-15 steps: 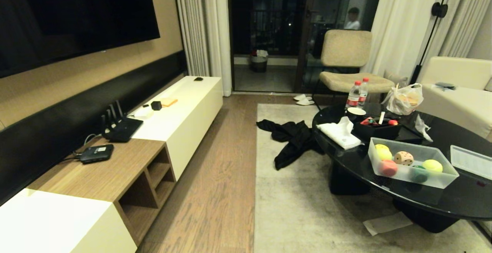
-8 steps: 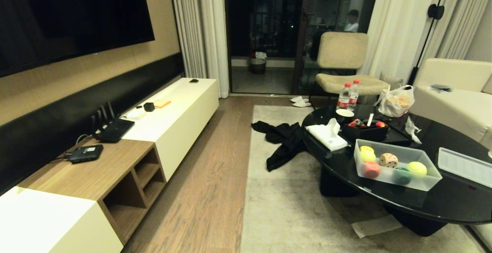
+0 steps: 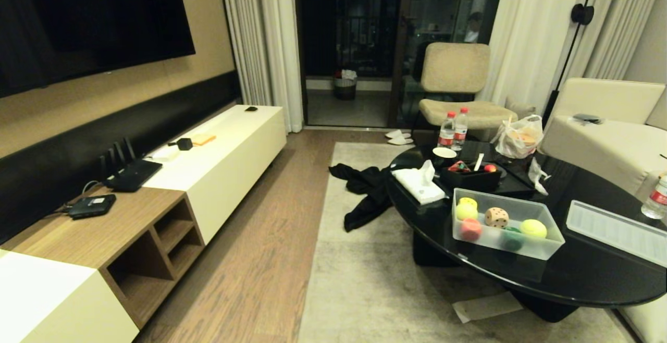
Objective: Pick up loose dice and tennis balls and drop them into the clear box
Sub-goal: Put the toys in the box
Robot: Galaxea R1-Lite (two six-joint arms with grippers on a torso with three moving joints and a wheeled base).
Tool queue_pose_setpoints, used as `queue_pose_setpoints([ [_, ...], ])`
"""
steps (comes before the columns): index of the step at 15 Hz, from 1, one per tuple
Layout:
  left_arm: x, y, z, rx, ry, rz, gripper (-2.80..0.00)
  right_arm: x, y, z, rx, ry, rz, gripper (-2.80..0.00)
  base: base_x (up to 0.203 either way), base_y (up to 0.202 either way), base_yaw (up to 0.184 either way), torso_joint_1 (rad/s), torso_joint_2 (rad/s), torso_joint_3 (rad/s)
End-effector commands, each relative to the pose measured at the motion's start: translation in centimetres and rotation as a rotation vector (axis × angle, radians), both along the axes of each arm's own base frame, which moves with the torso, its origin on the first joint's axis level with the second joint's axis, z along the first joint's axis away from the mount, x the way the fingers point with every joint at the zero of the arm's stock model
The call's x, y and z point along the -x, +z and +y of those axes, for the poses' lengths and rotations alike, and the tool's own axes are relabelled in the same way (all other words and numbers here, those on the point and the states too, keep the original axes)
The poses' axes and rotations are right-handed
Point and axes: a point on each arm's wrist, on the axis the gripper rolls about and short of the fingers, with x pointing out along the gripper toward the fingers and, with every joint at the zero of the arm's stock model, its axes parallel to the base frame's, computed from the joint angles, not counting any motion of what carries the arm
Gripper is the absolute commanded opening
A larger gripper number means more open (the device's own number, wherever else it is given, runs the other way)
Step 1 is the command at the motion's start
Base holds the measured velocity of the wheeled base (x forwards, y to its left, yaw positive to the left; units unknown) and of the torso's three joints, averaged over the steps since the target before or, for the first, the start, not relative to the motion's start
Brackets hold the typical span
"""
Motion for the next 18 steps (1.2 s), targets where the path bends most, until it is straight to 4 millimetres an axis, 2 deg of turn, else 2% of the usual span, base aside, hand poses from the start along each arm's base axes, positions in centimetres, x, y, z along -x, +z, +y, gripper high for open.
queue_pose_setpoints([
  [1, 0.0, 0.0, 0.0, 0.001, 0.0, 0.0, -2.8, -0.02, -0.04, 0.0, 0.0, 0.001, 0.003, -2.8, 0.0, -0.189, 0.004, 0.006, 0.0, 0.003],
  [11, 0.0, 0.0, 0.0, 0.001, 0.0, 0.0, -2.8, -0.02, -0.04, 0.0, 0.0, 0.001, 0.003, -2.8, 0.0, -0.202, 0.012, 0.003, 0.0, 0.001],
  [18, 0.0, 0.0, 0.0, 0.001, 0.0, 0.0, -2.8, -0.02, -0.04, 0.0, 0.0, 0.002, 0.003, -2.8, 0.0, -0.165, -0.01, 0.002, 0.0, 0.003],
])
